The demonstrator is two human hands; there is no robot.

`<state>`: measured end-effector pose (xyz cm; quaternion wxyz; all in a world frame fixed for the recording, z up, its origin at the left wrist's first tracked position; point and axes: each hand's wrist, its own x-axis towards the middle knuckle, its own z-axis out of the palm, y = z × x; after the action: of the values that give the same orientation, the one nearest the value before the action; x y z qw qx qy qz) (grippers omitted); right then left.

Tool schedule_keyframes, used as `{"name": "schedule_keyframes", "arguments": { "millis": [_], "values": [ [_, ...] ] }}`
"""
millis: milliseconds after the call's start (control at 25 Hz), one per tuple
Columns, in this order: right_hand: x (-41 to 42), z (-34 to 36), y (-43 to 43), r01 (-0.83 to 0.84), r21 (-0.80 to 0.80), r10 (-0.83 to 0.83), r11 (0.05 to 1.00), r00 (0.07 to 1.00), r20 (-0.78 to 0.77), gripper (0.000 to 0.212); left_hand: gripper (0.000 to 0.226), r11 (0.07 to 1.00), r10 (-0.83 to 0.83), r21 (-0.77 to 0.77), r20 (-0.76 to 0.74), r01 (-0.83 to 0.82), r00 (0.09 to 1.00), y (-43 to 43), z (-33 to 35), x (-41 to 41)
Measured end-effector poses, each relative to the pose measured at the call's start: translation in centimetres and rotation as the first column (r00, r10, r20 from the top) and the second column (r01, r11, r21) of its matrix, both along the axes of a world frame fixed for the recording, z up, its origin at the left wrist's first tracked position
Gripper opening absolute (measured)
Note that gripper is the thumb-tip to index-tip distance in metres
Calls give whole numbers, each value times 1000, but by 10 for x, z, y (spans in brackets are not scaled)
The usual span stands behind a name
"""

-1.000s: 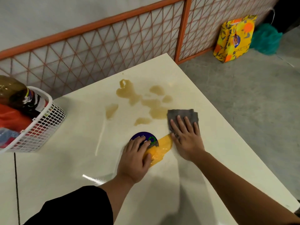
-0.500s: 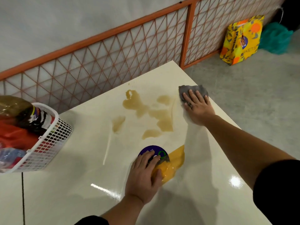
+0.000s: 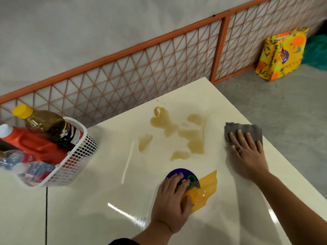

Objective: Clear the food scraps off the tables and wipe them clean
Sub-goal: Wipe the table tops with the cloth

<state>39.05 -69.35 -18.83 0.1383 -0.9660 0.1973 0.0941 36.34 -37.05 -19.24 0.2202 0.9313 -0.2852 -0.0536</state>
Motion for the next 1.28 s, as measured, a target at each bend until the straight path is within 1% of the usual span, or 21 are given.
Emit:
{"name": "schedule_keyframes", "arguments": {
  "millis": [80, 160, 280, 400, 480, 560, 640, 720, 840, 920, 1000, 1120, 1280],
  "values": [
    [-2, 1, 20, -95, 36, 95, 995, 995, -13, 67, 45, 1000, 0, 1, 8, 0, 1000, 0, 2, 1],
    [3, 2, 45, -195, 30, 196, 980, 981, -9, 70, 45, 1000, -1, -2, 11, 1, 1000, 0, 2, 2],
    [20, 3, 85, -377, 25, 377, 926, 926, 1, 80, 45, 1000, -2, -24, 12, 3, 1000, -1, 2, 2],
    [51, 1, 86, -469, 14, 469, 883, 883, 31, 81, 44, 999, -15, -46, 22, 16, 1000, 0, 2, 3],
    [77, -1, 62, -437, -7, 437, 899, 898, 58, 80, 45, 998, -21, -51, 25, 22, 999, 0, 1, 4],
    [102, -2, 30, -330, -27, 331, 944, 941, 67, 76, 45, 999, -26, -46, 31, 27, 999, 0, 1, 3],
    [128, -1, 8, -219, -41, 220, 975, 975, 30, 65, 47, 998, -23, -64, 25, 25, 999, 0, 0, 3],
    [152, 3, 3, -124, -33, 124, 992, 992, -9, 57, 48, 997, -25, -78, 25, 27, 999, 2, 0, 5],
    [183, 8, 21, -44, -16, 43, 999, 999, -27, 57, 47, 996, -35, -79, 47, 39, 998, 3, -2, 6],
    [200, 9, 36, -38, -6, 38, 999, 999, -31, 57, 49, 995, -33, -91, 56, 38, 998, 2, -4, 4],
    [215, 8, 52, -81, -13, 81, 997, 996, -31, 58, 50, 994, -26, -103, 57, 32, 998, 3, -4, 4],
    [232, 8, 73, -133, -3, 133, 991, 991, -25, 58, 49, 997, -31, -74, 59, 35, 998, 2, -4, 5],
    [249, 10, 118, -258, -10, 258, 966, 966, -33, 60, 51, 998, -41, -39, 30, 42, 999, 0, -4, 3]
  ]
}}
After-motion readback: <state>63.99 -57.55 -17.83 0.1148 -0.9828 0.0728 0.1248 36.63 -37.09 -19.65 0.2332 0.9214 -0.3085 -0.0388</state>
